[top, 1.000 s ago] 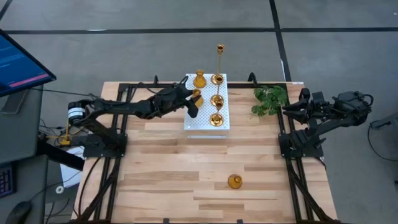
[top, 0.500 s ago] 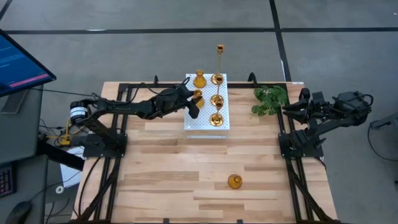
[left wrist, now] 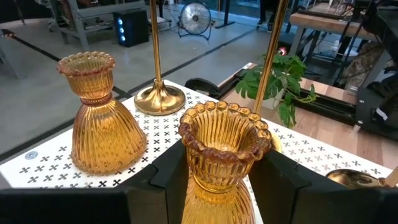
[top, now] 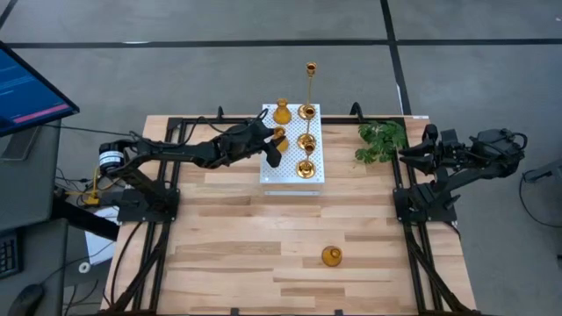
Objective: Pick & Place candle stick holders
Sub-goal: Align the top orange candle holder with the other orange candle holder on the shelf
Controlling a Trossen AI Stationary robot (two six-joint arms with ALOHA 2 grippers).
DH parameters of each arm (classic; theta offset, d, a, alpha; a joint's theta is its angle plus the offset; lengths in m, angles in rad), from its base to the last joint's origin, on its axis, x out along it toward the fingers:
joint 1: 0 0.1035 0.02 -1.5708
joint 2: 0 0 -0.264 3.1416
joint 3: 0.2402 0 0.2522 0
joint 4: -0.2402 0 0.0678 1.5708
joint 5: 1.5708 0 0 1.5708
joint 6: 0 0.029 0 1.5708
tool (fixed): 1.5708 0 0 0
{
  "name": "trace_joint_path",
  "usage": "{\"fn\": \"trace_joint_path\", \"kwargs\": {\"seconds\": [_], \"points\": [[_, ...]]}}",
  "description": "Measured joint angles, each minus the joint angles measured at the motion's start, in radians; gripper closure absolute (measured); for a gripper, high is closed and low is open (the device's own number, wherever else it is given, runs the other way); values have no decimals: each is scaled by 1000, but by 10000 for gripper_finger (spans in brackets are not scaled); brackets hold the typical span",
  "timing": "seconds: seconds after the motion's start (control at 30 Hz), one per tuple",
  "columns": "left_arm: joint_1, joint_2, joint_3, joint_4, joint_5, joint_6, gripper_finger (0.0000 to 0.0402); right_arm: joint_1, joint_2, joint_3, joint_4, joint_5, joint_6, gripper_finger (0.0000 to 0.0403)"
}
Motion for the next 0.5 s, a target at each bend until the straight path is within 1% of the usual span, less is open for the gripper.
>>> {"fn": "trace_joint_path", "kwargs": {"seconds": [0.17, 0.5], "points": [[0, 0, 0, 1, -22, 0, 256, 0, 0, 0, 0, 0, 0, 312], [0, 23, 1, 40, -23, -3, 256, 0, 0, 0, 0, 8, 0, 312]]}}
